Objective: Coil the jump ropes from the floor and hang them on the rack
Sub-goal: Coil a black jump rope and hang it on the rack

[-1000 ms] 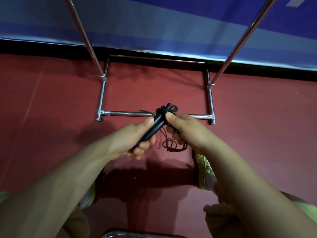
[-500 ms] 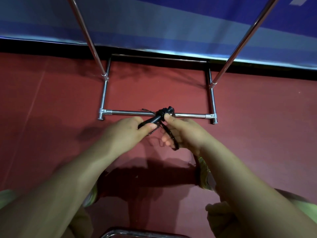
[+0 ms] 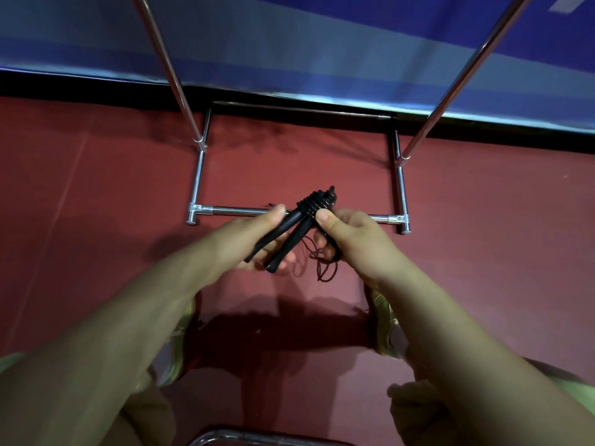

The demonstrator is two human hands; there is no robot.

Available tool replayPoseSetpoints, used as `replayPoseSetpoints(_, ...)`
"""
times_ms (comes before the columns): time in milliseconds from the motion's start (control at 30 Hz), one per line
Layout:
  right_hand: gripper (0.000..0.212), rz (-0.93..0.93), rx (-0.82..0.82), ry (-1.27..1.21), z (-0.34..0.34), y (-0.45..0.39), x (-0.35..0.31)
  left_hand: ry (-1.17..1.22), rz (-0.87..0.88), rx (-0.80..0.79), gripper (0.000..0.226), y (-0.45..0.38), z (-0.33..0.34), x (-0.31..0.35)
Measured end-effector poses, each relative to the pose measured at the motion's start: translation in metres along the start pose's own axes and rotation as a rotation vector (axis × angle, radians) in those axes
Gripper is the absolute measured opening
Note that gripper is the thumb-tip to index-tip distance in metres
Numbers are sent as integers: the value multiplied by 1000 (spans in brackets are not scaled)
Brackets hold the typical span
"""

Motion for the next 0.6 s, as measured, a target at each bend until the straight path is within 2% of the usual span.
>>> replayPoseSetpoints(100, 28, -72, -63, -76, 4, 2, -8, 86, -88, -210, 81, 7, 20, -4)
replayPoseSetpoints(267, 32, -96, -50, -54, 0, 3, -14, 273, -83, -317, 73, 11, 29, -1)
replayPoseSetpoints(367, 47, -42, 9, 139, -5, 2, -9, 194, -55, -187, 66, 6, 27, -5)
replayPoseSetpoints(467, 45, 37, 26, 269, -8, 1, -1, 43, -5, -16, 62, 2, 21, -6)
replayPoseSetpoints(600, 56, 159, 105, 392, -14, 4, 5, -61, 10, 93, 57, 1, 11, -5)
Point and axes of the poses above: each hand's wrist, its own y-axis away from the middle knuckle, its own z-axis out of the palm, x = y × z, the point moved 9 cm from there along -y, towards the middle knuckle, and after that the axes turned 5 degrees about -x, right-handed, at the moved point
